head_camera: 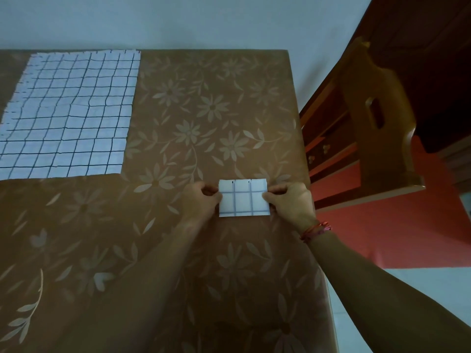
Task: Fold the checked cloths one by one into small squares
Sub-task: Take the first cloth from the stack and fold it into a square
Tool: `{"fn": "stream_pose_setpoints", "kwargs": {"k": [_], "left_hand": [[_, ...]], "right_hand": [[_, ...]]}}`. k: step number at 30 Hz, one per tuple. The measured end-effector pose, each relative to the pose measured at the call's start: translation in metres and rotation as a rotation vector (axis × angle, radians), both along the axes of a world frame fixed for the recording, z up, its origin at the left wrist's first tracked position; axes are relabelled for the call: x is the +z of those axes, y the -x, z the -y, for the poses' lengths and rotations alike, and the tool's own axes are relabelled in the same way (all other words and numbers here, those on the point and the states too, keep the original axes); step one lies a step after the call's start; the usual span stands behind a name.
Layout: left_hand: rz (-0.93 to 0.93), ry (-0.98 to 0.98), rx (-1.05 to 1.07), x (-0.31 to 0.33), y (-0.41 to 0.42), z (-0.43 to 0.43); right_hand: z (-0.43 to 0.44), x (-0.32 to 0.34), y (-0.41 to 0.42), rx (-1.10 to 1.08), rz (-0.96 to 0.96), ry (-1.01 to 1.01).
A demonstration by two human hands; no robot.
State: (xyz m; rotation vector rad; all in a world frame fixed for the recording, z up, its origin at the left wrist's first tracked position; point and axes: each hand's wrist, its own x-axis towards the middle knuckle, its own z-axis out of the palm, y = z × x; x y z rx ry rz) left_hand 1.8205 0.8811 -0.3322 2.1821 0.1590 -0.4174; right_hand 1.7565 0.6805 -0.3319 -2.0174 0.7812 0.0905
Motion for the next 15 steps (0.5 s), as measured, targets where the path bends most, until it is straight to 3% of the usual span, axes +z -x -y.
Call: {"fn": "stream_pose_setpoints", "kwargs": {"k": [15], "left_hand": [[0.142,-0.154,-0.062,0.003,0.003,-0.009]], "right_hand": [[-0.012,-0.004,0.001,0.034,0.022,0.047]]}}
